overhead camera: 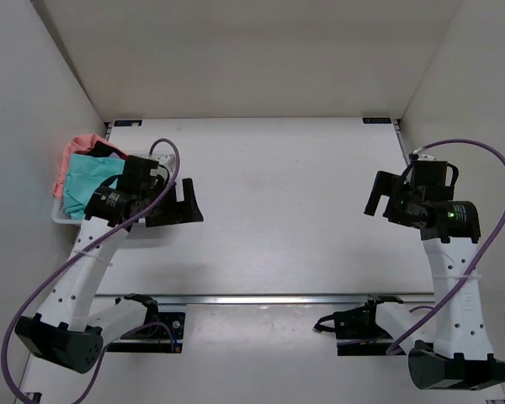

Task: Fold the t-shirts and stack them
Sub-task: Grab crumpled tshirt from bin with the left arm

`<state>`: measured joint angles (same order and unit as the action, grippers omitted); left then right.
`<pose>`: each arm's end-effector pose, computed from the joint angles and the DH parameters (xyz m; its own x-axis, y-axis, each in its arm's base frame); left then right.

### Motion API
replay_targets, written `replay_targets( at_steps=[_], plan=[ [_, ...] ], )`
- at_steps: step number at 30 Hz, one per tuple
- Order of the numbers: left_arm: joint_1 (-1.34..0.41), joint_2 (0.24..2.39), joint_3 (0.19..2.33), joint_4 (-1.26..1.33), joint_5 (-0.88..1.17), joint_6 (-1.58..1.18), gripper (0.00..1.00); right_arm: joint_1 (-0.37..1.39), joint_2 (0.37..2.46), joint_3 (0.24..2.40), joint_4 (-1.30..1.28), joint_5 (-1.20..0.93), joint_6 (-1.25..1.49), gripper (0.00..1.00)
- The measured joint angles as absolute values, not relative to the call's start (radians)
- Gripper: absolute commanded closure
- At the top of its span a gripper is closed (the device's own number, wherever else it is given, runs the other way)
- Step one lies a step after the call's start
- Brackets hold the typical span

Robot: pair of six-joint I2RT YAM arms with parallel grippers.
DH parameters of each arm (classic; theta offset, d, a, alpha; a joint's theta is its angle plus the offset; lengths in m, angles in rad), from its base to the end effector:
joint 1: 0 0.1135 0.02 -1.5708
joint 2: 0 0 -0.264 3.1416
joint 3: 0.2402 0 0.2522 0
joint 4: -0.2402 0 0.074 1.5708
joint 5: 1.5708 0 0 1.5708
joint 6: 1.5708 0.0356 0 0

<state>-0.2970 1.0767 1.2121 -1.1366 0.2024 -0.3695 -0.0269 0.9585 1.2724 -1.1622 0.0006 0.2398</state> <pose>0.1778 -0.0619 0.3468 -0.8919 -0.0970 -0.4418 0.0732 0.9329 -0.3526 0.1551 -0.0042 0.3800 -0.7219 0.2570 -0.6424 0.2046 0.9662 0.1566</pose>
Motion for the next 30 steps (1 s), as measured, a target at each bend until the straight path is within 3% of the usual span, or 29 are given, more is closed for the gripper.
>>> replay_targets(
  at_steps=[5, 6, 8, 10, 11, 12, 16, 17, 18, 19, 20, 21, 22, 23, 24, 25, 26, 27, 28, 30],
  plan=[
    [-0.304, 1.036, 1.242, -1.057, 0.195, -0.364, 0.05, 0.012, 0.961, 1.324, -1.182, 0.190, 0.258, 0.01],
    [-0.308, 1.019, 1.242, -1.037, 0.189, -0.365, 0.30, 0.018, 0.959, 1.330, -1.174, 0.215, 0.257, 0.01],
    [-0.308, 0.979, 1.241, -0.991, 0.176, -0.377, 0.99, 0.022, 0.944, 1.345, -1.162, 0.243, 0.253, 0.01],
    [-0.278, 0.939, 1.238, -0.934, 0.146, -0.381, 1.00, 0.017, 0.922, 1.359, -1.153, 0.254, 0.249, 0.01],
    [-0.257, 0.923, 1.233, -0.905, 0.121, -0.389, 0.80, 0.017, 0.913, 1.364, -1.150, 0.253, 0.244, 0.00],
    [-0.235, 0.912, 1.227, -0.881, 0.098, -0.395, 0.53, 0.016, 0.906, 1.369, -1.148, 0.252, 0.237, 0.00],
    [-0.186, 0.917, 1.187, -0.802, -0.047, -0.432, 0.32, 0.023, 0.881, 1.386, -1.128, 0.245, 0.192, 0.00],
    [-0.184, 0.933, 1.179, -0.786, -0.083, -0.438, 0.21, 0.025, 0.873, 1.385, -1.116, 0.244, 0.176, 0.01],
    [-0.177, 0.958, 1.171, -0.772, -0.121, -0.442, 0.19, 0.024, 0.859, 1.374, -1.095, 0.239, 0.156, 0.06],
    [-0.168, 0.984, 1.167, -0.759, -0.148, -0.450, 0.19, 0.024, 0.848, 1.356, -1.077, 0.229, 0.142, 0.41],
    [-0.156, 1.022, 1.164, -0.743, -0.174, -0.454, 0.26, 0.024, 0.842, 1.337, -1.069, 0.219, 0.124, 0.99],
    [-0.141, 1.059, 1.164, -0.731, -0.197, -0.459, 0.45, 0.024, 0.837, 1.314, -1.063, 0.201, 0.119, 1.00],
    [-0.125, 1.097, 1.164, -0.720, -0.219, -0.460, 0.51, 0.020, 0.828, 1.290, -1.061, 0.180, 0.117, 1.00],
    [-0.113, 1.130, 1.164, -0.712, -0.244, -0.458, 0.50, 0.014, 0.823, 1.271, -1.058, 0.156, 0.118, 1.00],
    [-0.102, 1.161, 1.164, -0.709, -0.271, -0.452, 0.35, 0.002, 0.822, 1.248, -1.052, 0.123, 0.119, 0.99],
    [-0.093, 1.184, 1.164, -0.707, -0.293, -0.443, 0.29, -0.014, 0.823, 1.228, -1.045, 0.099, 0.119, 1.00],
    [-0.084, 1.204, 1.164, -0.706, -0.316, -0.445, 0.30, -0.033, 0.823, 1.206, -1.038, 0.065, 0.119, 0.86],
    [-0.075, 1.220, 1.166, -0.706, -0.334, -0.445, 0.29, -0.043, 0.823, 1.192, -1.037, 0.042, 0.123, 0.59],
    [-0.061, 1.231, 1.168, -0.703, -0.345, -0.447, 0.28, -0.053, 0.826, 1.178, -1.034, 0.022, 0.125, 0.50],
    [-0.035, 1.248, 1.172, -0.695, -0.357, -0.454, 0.27, -0.053, 0.839, 1.164, -1.028, -0.005, 0.119, 0.47]
  ],
)
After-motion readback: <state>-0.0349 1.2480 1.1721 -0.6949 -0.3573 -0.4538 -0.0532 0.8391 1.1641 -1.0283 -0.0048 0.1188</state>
